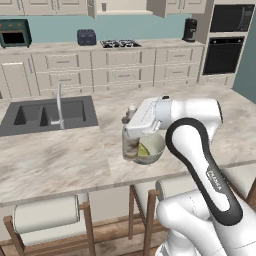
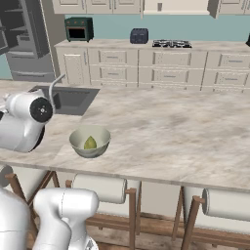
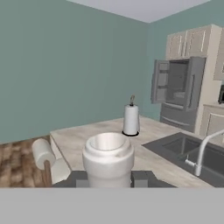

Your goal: There is a bowl on the dining counter. Grab a lemon wedge from the fridge and place it in the bowl. Then get the liquor bottle and glass cup from the cabinet and place them next to the bowl.

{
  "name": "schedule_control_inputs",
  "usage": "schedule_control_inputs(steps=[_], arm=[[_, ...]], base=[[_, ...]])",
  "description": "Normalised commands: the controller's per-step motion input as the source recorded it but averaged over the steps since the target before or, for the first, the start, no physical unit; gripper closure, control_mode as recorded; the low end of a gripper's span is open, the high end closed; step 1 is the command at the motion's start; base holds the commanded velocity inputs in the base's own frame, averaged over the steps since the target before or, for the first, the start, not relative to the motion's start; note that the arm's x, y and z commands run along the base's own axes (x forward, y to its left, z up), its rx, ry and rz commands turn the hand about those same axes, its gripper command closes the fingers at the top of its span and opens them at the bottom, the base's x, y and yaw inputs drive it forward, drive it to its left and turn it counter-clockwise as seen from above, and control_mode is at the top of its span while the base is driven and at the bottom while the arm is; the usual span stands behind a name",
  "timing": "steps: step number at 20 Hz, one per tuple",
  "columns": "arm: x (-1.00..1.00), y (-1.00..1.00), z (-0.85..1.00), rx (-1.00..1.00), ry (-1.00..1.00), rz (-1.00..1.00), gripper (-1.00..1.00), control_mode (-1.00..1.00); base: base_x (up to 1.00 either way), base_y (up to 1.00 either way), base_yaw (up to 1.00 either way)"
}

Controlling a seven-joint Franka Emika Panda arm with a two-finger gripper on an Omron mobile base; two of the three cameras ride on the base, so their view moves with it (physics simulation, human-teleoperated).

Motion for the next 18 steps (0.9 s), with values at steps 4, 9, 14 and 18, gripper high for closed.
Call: schedule_control_inputs(steps=[4, 9, 14, 18], arm=[[0.19, 0.0, -0.22, 0.0, 0.0, 0.05, 1.0, -1.0], [0.16, 0.0, -0.22, 0.0, 0.0, 0.03, 1.0, -1.0], [0.02, 0.1, -0.14, 0.0, -0.01, -0.02, 1.0, -1.0], [-0.03, 0.11, -0.01, 0.09, -0.08, -0.24, 1.0, -1.0]], base=[[0.0, 0.0, 0.0], [0.0, 0.0, 0.0], [0.0, 0.0, 0.0], [0.0, 0.0, 0.0]])
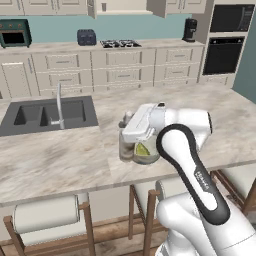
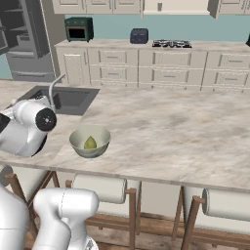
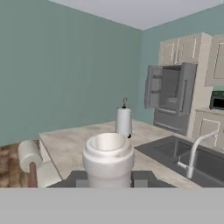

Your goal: There is a bowl on the dining counter. Grab a lemon wedge from the fridge and place it in the bowl. Then get the liquor bottle and glass cup from the cabinet and place them next to the bowl.

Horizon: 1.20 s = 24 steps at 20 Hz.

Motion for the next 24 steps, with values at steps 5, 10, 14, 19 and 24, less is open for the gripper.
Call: schedule_control_inputs(steps=[5, 10, 14, 19, 24], arm=[[0.0, 0.14, 0.0, 0.13, -0.01, -0.43, 1.0, -1.0], [0.0, 0.22, 0.0, 0.12, 0.0, -0.47, 1.0, -1.0], [0.01, 0.24, 0.0, 0.12, 0.03, -0.38, 1.0, -1.0], [0.14, 0.04, -0.01, 0.1, 0.02, -0.19, 1.0, -1.0], [0.16, 0.0, -0.04, 0.04, 0.01, -0.1, 1.0, -1.0]], base=[[0.0, 0.0, 0.0], [0.0, 0.0, 0.0], [0.0, 0.0, 0.0], [0.0, 0.0, 0.0], [0.0, 0.0, 0.0]])
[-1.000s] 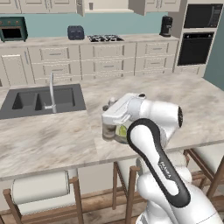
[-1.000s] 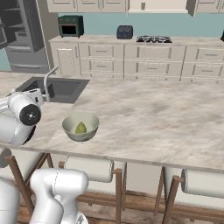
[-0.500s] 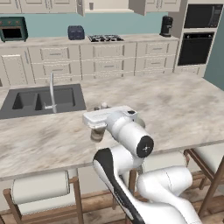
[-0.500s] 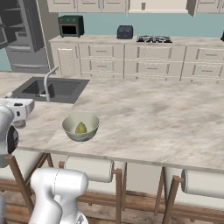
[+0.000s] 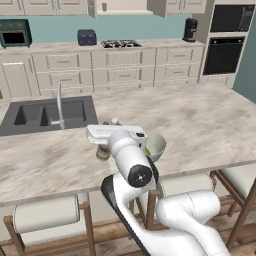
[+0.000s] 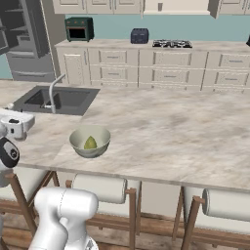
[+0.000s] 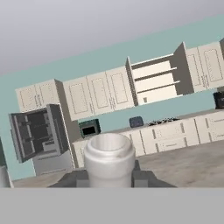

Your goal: There is a bowl on the dining counter. Grab a lemon wedge from the fridge and place it in the bowl. Then get the liquor bottle and glass cup from the cabinet and place them next to the bowl.

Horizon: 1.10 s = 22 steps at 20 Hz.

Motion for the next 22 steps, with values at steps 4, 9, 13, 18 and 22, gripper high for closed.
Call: schedule_control_inputs(steps=[4, 9, 13, 18, 22], arm=[[0.17, -0.02, -0.03, 0.0, 0.06, -0.07, 1.0, -1.0], [0.08, -0.16, -0.2, -0.01, 0.11, 0.0, 1.0, -1.0], [0.0, -0.22, -0.32, 0.0, 0.04, 0.0, 1.0, -1.0], [0.0, -0.27, -0.3, 0.0, -0.01, 0.0, 1.0, -1.0], [0.01, -0.28, -0.23, 0.0, -0.08, 0.0, 1.0, -1.0]], base=[[0.0, 0.0, 0.0], [0.0, 0.0, 0.0], [0.0, 0.0, 0.0], [0.0, 0.0, 0.0], [0.0, 0.0, 0.0]])
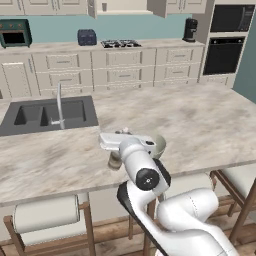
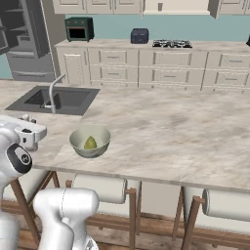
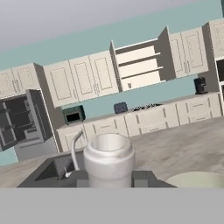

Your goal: There is a bowl on the dining counter. Grab a lemon wedge from the fridge and place it in the bowl. Then get the liquor bottle and glass cup from the cabinet and place them next to the bowl.

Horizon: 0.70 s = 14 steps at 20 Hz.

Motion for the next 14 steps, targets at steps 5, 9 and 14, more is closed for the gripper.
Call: schedule_control_inputs(steps=[5, 9, 14], arm=[[0.11, -0.2, -0.17, -0.01, -0.03, 0.0, 1.0, -1.0], [0.28, -0.1, -0.13, 0.0, 0.0, 0.01, 1.0, -1.0], [0.39, 0.0, -0.08, -0.01, 0.04, 0.0, 1.0, -1.0]], base=[[0.0, 0.0, 0.0], [0.0, 0.0, 0.0], [0.0, 0.0, 0.0]])
